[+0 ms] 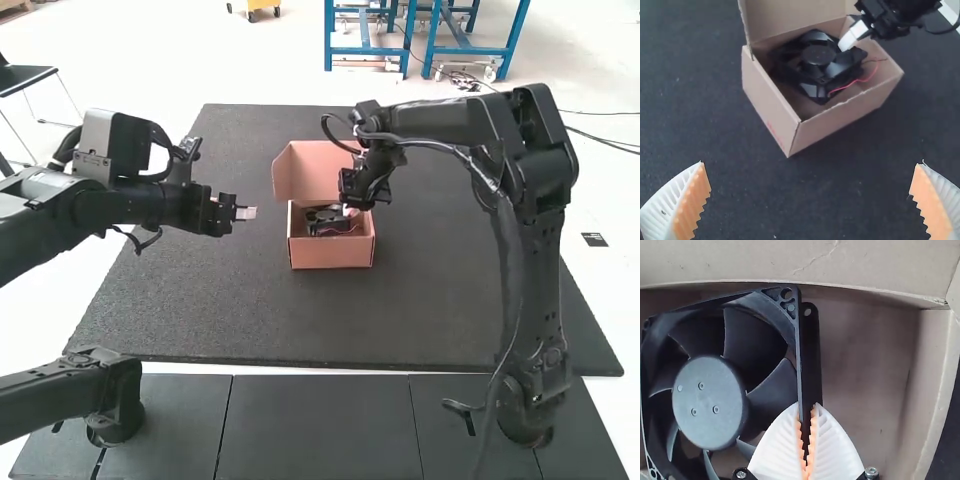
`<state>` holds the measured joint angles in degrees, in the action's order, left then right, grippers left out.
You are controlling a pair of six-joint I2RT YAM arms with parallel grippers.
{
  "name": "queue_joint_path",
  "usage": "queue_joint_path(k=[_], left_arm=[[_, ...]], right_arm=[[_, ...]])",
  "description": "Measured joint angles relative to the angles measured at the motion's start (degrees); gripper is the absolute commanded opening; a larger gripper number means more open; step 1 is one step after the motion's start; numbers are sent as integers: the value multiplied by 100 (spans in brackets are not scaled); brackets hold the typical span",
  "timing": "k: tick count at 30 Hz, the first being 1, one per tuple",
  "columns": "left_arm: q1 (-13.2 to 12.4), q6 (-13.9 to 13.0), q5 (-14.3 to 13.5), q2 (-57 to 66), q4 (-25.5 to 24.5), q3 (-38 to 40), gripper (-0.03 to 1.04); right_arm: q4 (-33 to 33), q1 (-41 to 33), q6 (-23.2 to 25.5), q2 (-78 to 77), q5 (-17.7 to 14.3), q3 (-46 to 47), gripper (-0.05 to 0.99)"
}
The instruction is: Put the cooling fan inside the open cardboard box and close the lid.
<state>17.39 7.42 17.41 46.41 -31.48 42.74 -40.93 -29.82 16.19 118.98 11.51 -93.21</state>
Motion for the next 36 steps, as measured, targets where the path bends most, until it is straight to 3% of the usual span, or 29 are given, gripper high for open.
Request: queue_joint_path(k=[2,7,12,18,23,28,32,36], left_arm=[[0,2,0,-46,-2,0,94],[0,20,0,-74,-9,0,94],[0,26,2,-74,44,0,94],[0,61,-31,-70,275,0,94],[-2,90,-208,136,389,2,94],[-2,105,-490,516,459,144,94],[-2,103,-815,957,629,448,94],[-2,103,-1104,1241,804,616,94]], right_arm=[[0,0,0,50,0,-33,-2],[-44,0,11,125,-13,-170,41],[-291,0,-66,136,-13,-369,50],[-1069,0,-280,136,48,-732,74],[-1963,0,-728,136,313,-1458,75],[-2441,0,-1414,-111,468,-1731,80],[-2188,42,-1906,-820,459,-1408,80],[-1322,326,-2184,-1869,321,-529,79]])
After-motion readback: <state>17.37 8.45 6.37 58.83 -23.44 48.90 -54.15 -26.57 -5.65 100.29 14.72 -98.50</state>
